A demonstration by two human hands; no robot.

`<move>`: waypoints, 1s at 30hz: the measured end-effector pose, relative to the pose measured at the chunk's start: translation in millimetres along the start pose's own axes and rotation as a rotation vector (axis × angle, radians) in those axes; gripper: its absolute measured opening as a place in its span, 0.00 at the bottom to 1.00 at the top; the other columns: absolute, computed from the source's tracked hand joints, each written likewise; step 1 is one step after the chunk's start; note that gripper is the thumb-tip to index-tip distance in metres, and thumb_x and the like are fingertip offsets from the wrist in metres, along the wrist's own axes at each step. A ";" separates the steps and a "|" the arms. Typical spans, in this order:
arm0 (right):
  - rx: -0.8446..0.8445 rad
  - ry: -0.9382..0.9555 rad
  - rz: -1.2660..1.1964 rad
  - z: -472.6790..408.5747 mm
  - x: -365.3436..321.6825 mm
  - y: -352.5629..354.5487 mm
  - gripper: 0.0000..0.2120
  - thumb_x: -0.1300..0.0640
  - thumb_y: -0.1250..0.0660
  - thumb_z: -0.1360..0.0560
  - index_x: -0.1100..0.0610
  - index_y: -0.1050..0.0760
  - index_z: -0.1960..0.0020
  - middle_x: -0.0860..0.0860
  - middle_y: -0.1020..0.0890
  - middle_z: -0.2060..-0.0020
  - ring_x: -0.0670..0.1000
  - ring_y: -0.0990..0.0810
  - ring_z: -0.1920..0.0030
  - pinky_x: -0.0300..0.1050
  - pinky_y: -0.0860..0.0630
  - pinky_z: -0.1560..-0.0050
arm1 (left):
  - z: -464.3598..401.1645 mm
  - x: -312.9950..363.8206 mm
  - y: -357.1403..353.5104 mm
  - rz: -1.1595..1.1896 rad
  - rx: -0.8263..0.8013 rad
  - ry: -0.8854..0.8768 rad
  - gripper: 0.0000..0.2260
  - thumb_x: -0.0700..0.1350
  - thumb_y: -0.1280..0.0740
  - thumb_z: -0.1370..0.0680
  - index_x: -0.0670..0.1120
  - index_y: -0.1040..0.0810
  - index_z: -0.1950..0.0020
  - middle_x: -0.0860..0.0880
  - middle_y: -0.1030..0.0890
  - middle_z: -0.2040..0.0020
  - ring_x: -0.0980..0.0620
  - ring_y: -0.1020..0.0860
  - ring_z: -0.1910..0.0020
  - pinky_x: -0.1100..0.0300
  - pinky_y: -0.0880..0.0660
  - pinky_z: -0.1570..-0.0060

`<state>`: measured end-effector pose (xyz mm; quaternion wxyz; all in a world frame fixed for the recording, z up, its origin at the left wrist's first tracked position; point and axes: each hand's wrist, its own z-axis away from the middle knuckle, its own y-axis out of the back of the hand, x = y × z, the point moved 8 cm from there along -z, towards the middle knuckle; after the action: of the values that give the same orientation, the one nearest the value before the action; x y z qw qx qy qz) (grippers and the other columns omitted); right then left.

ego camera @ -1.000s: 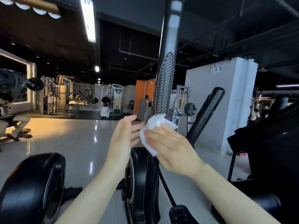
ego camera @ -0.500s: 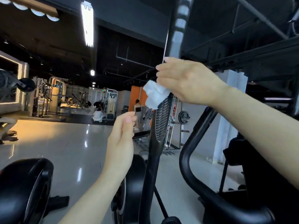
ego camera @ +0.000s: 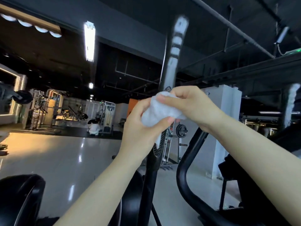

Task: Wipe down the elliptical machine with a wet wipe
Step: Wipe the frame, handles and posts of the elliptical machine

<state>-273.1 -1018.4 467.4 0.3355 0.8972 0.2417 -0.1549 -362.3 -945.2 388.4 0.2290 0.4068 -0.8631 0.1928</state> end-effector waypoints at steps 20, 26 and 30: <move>-0.054 -0.076 -0.028 31.7 4.6 8.6 0.06 0.60 0.36 0.20 0.58 0.20 0.51 0.54 0.17 0.60 0.48 0.19 0.60 0.39 0.24 0.60 | 20.4 -10.1 7.7 0.006 -0.343 0.424 0.18 0.41 0.24 0.36 0.47 0.19 0.47 0.44 0.14 0.55 0.49 0.16 0.57 0.58 0.20 0.61; -0.040 -0.181 -0.172 44.3 14.5 9.6 0.20 0.45 0.38 0.21 0.63 0.23 0.48 0.60 0.18 0.56 0.52 0.19 0.57 0.45 0.24 0.58 | 9.9 0.1 19.7 -0.100 -0.309 0.368 0.11 0.49 0.24 0.41 0.46 0.21 0.65 0.47 0.17 0.60 0.52 0.19 0.62 0.61 0.23 0.62; -0.118 -0.215 -0.274 60.0 23.5 -6.4 0.13 0.52 0.31 0.27 0.61 0.18 0.50 0.55 0.14 0.56 0.50 0.16 0.58 0.40 0.22 0.60 | 7.8 2.4 21.9 -0.174 -0.334 0.367 0.08 0.45 0.23 0.35 0.47 0.22 0.66 0.49 0.16 0.62 0.55 0.19 0.65 0.64 0.25 0.67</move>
<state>-263.8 -1047.0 410.0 0.3873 0.8129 0.3332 -0.2796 -382.8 -937.7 380.1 0.4614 0.3942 -0.7887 0.0979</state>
